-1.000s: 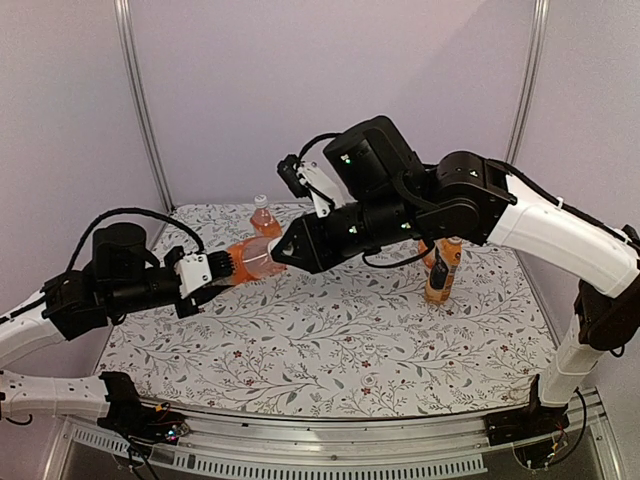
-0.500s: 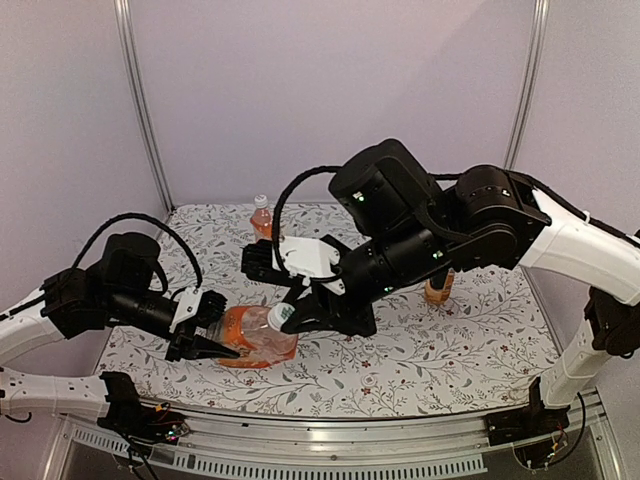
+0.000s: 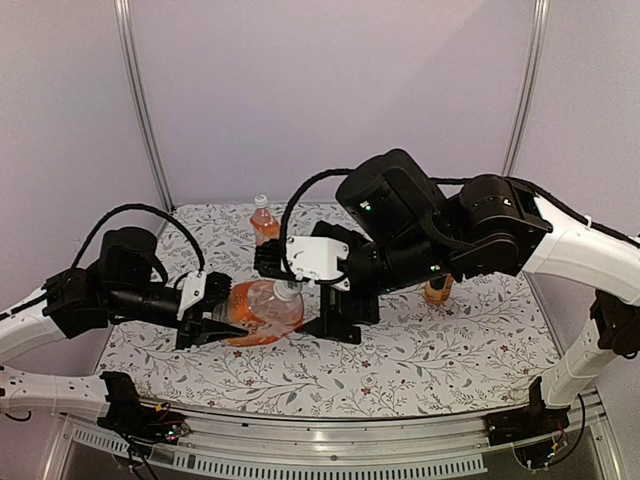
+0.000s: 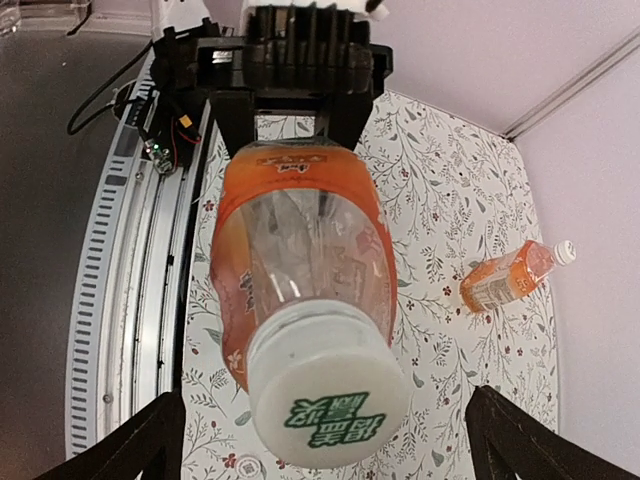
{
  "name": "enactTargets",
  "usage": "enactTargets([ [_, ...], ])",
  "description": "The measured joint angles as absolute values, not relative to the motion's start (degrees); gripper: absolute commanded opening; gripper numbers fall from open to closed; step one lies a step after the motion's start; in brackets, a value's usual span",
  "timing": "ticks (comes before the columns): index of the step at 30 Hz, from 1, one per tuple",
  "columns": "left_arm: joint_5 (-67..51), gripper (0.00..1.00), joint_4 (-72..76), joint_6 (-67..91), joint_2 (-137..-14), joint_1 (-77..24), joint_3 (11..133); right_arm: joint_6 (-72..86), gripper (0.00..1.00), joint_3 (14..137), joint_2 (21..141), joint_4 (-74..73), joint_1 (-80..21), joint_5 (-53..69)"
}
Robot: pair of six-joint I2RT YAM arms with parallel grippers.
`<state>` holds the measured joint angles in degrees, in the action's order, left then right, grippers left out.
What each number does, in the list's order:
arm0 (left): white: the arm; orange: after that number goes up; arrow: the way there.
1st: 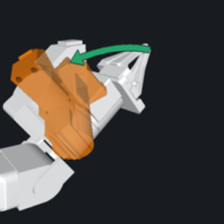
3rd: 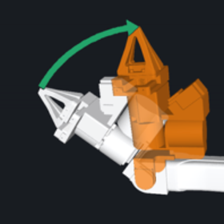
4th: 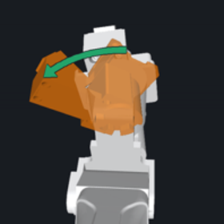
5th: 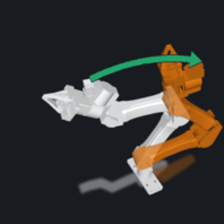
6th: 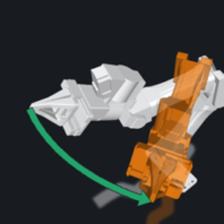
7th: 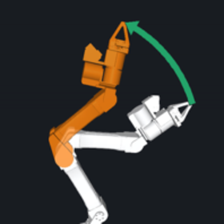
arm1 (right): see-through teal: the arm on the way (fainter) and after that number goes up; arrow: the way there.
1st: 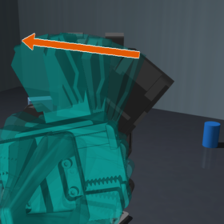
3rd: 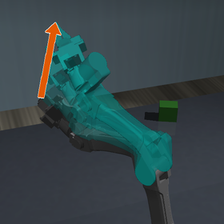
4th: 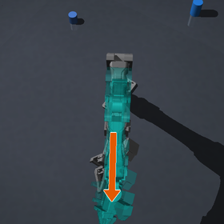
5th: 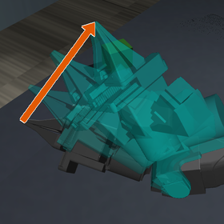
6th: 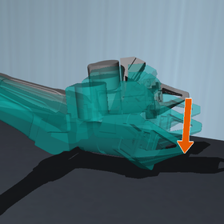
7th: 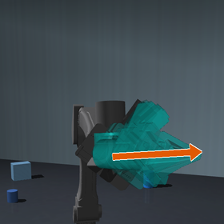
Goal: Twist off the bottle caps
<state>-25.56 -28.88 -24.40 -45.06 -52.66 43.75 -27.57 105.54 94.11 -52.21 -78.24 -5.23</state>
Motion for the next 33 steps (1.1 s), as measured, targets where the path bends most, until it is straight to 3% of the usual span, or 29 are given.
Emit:
enactTargets([
  [5,-17.2,0.13,-24.9,-25.9,-45.0,-52.7,43.2,-14.5,0.96,102.9,91.1,-45.6,-77.9,-9.7],
  [16,-0.2,0.13,-17.9,-31.6,-45.0,-52.7,40.9,19.9,0.67,104.4,91.2,-39.8,-72.7,-13.0],
  [30,4.2,0.14,-15.7,-34.4,-45.0,-52.7,40.3,27.3,0.44,109.3,97.8,-42.5,-71.9,-7.2],
  [33,4.2,0.13,-15.7,-34.5,-45.0,-52.7,40.3,27.1,0.29,109.3,98.0,-43.3,-71.9,-7.2],
])
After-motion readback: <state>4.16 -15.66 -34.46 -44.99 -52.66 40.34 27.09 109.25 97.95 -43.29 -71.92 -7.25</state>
